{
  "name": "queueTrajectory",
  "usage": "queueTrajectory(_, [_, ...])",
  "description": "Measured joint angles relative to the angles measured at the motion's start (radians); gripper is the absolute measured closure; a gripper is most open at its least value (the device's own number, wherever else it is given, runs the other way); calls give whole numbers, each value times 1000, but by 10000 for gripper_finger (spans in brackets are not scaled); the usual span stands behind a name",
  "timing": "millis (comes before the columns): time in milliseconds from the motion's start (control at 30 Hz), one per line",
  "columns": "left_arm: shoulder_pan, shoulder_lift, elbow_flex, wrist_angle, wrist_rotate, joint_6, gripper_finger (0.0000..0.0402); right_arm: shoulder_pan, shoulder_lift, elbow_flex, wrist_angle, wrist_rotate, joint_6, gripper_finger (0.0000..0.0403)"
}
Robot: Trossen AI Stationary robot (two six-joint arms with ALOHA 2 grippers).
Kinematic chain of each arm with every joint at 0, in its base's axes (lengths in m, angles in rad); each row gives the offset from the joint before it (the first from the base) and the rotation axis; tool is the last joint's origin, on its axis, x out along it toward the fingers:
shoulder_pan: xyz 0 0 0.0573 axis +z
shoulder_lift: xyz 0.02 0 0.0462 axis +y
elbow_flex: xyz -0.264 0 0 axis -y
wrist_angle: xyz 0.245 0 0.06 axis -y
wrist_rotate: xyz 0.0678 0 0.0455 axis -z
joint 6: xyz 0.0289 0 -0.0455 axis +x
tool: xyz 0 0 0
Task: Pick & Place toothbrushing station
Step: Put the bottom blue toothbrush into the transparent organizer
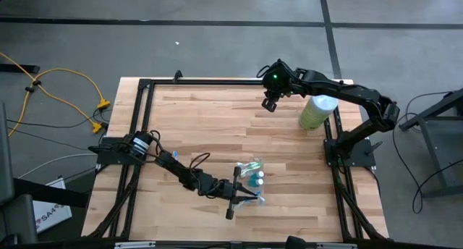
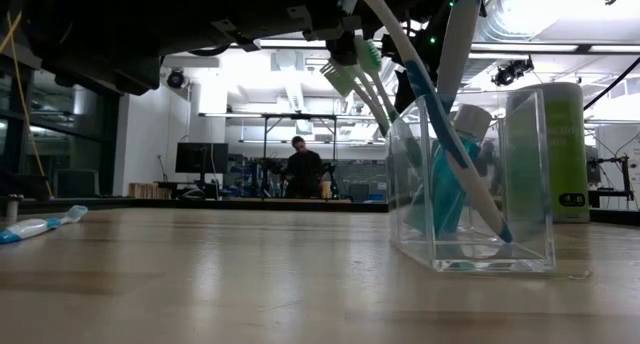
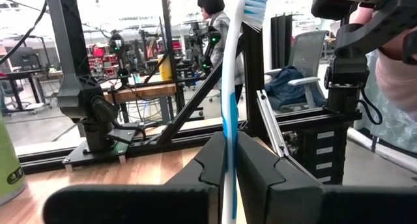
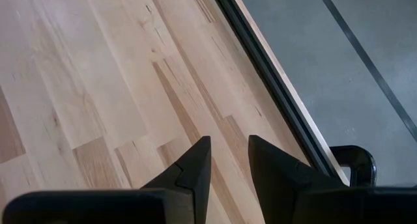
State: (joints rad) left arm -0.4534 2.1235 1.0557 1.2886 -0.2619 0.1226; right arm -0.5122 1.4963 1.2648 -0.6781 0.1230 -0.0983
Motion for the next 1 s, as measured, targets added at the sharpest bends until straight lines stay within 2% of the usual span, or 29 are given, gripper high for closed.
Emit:
queueTrajectory(767, [7,0,0,-29,-4,10,378,0,0,0,0,0,0,308])
queueTrajectory(1000, [7,0,0,-28,-2,10,343,0,0,0,0,0,0,308])
